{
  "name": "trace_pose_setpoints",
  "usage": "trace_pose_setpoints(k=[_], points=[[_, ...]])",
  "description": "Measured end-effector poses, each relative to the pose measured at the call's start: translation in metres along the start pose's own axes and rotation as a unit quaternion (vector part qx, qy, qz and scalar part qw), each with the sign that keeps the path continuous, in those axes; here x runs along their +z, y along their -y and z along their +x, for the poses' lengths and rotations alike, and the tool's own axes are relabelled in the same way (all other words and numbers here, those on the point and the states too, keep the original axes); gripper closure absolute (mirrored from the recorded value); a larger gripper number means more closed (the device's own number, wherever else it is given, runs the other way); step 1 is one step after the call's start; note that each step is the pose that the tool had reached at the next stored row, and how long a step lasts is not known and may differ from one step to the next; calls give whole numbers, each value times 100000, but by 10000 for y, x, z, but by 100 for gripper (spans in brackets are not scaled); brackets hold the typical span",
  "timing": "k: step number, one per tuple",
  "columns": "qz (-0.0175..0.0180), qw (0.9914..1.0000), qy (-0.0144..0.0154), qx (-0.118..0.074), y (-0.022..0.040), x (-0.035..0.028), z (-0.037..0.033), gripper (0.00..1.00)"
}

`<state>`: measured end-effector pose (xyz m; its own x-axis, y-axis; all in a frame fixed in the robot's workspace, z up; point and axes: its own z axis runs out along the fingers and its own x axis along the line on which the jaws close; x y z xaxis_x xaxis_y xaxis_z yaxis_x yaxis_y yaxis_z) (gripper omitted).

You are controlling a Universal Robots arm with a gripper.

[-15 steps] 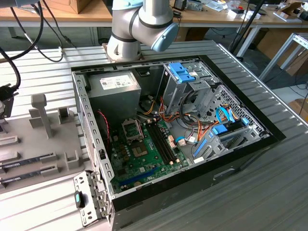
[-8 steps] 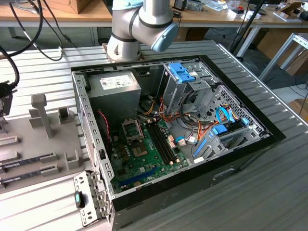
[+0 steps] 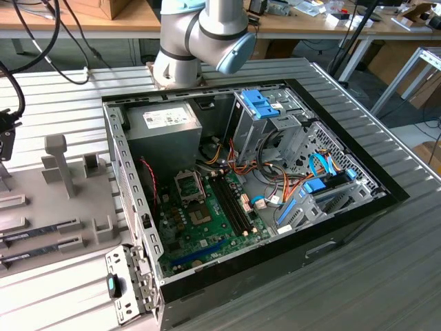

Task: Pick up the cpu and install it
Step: 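Pick up the cpu and move it towards the insertion slot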

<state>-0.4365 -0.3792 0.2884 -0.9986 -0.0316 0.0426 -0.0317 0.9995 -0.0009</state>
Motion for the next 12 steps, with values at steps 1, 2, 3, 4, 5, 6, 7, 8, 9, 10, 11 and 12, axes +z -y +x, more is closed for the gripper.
trace_pose_setpoints(k=[1,2,3,4,5,6,7,8,9,10,11,12], points=[[-5,100000,1,-3,0,-14,1,53],[-7,100000,0,-4,0,-23,1,53],[-15,100000,1,-3,0,-36,2,53],[-19,100000,1,-4,0,-45,2,53],[-24,100000,2,-5,0,-54,2,53],[-26,100000,4,-3,0,-63,3,53],[-30,100000,4,-5,0,-71,3,53],[-33,100000,-2,-5,0,-85,4,53],[-40,100000,2,-5,0,-94,4,53],[-47,100000,2,-4,0,-111,5,53],[-53,100000,2,-5,0,-124,5,53],[-60,100000,1,-4,0,-135,6,53]])
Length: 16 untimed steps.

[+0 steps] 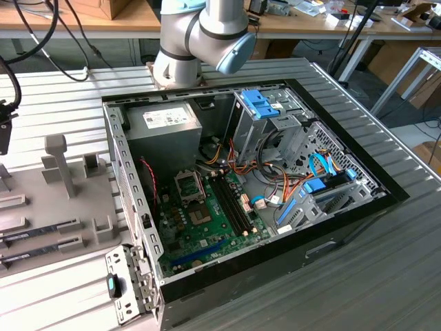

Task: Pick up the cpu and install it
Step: 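Pick up the cpu and move it towards the insertion slot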

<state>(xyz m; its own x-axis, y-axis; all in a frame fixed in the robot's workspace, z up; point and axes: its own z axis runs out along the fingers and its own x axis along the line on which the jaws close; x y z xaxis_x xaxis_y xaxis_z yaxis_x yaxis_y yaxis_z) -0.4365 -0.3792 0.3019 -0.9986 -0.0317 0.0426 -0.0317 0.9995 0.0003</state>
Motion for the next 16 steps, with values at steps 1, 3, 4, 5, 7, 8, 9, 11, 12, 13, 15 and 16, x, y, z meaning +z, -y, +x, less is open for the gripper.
trace_pose_setpoints(k=[1,3,4,5,7,8,9,11,12,13,15,16], points=[[-5,100000,3,-2,0,-8,0,53],[-18,100000,3,-2,0,-39,1,53],[-23,100000,7,-1,0,-49,2,53],[-24,100000,0,-3,0,-62,2,53],[-35,100000,5,-3,0,-88,4,53],[-36,100000,2,-1,0,-106,5,53],[-38,100000,1,-2,0,-119,5,53],[-45,100000,2,-4,0,-151,6,53],[-48,100000,5,-4,0,-162,7,53],[-52,100000,8,-2,0,-177,7,53],[-55,100000,6,-3,0,-201,8,53],[-60,100000,7,-3,0,-212,9,53]])
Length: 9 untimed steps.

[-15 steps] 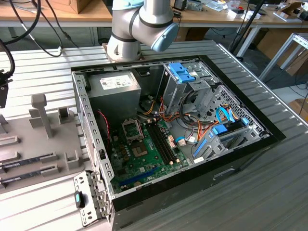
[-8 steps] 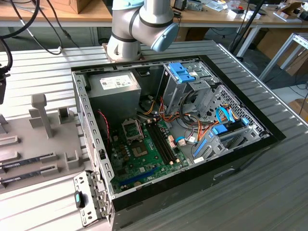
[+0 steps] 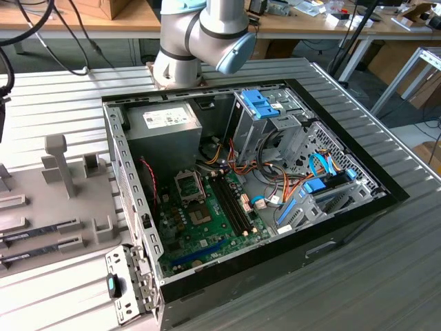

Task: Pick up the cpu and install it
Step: 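Pick up the cpu and move it towards the insertion slot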

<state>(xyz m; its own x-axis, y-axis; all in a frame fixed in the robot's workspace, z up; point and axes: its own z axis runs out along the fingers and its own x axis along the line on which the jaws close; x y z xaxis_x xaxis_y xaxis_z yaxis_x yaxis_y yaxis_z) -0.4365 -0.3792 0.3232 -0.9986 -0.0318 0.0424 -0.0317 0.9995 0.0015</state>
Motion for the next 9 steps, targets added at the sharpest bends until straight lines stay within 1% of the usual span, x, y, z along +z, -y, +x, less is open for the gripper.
trace_pose_setpoints(k=[9], points=[[-25,100000,-3,-2,0,-104,4,53]])
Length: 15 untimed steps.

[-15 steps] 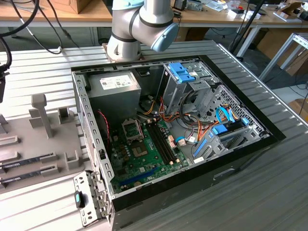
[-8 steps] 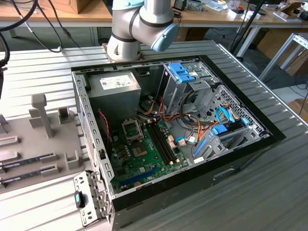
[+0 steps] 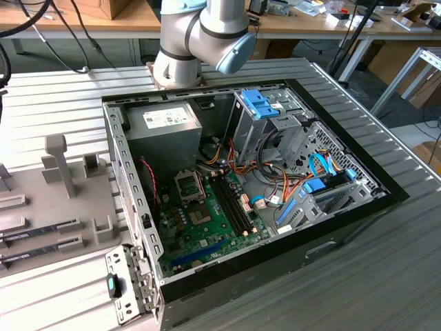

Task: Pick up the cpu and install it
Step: 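Pick up the cpu and move it towards the insertion slot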

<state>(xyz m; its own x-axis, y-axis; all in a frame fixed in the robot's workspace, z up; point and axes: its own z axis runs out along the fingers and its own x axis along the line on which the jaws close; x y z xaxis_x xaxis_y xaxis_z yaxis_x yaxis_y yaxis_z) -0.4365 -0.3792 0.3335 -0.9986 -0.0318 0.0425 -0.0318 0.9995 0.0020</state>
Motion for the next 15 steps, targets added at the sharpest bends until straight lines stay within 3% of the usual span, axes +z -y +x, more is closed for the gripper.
trace_pose_setpoints(k=[2,15], points=[[-15,100000,0,1,0,-50,2,53],[-53,100000,1,-1,-1,-223,10,53]])
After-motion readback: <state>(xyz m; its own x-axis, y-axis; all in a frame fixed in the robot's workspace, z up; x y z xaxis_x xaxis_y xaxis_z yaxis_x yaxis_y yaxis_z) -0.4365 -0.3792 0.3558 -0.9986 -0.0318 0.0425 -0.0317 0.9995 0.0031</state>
